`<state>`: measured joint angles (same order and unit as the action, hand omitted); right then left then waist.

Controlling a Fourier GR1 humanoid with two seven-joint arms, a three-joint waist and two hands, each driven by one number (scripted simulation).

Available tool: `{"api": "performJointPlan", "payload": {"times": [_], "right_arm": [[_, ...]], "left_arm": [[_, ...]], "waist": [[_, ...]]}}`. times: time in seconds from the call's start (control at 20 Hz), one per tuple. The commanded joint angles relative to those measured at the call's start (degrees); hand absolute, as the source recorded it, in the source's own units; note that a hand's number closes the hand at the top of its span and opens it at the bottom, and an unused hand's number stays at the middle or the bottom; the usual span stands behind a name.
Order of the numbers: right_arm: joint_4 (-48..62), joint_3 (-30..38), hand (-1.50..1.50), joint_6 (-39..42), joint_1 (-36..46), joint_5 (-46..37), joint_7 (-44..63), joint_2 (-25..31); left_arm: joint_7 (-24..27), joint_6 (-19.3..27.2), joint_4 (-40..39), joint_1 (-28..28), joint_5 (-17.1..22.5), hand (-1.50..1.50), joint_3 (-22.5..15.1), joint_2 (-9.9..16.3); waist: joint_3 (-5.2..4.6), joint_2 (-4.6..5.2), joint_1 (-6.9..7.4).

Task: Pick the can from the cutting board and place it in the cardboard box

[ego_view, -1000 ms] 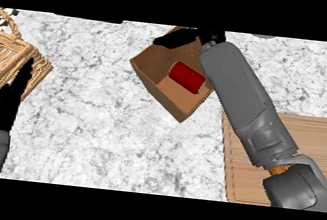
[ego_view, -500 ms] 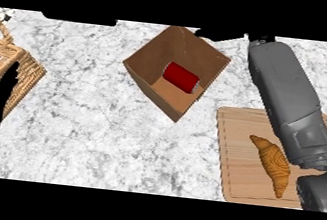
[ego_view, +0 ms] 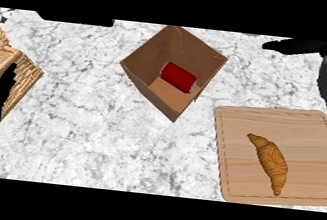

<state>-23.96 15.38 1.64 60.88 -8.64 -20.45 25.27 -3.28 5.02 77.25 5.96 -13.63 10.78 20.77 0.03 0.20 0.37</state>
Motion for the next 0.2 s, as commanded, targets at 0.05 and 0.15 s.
{"api": "performJointPlan", "payload": {"times": [0.05,0.15], "right_arm": [[-1.0,-0.3,-1.50,8.6,-5.8,0.1,-3.1,6.5],[0.5,-0.5,-1.50,12.6,-6.4,-0.3,-4.9,9.6]], "left_arm": [[-2.6,-1.2,1.0,0.8,0.5,0.00,-0.1,-0.4],[0.5,-2.6,1.1,-1.9,1.8,0.00,0.5,-0.3]], "waist": [[0.00,-0.10,-0.06],[0.01,0.05,0.49]]}}
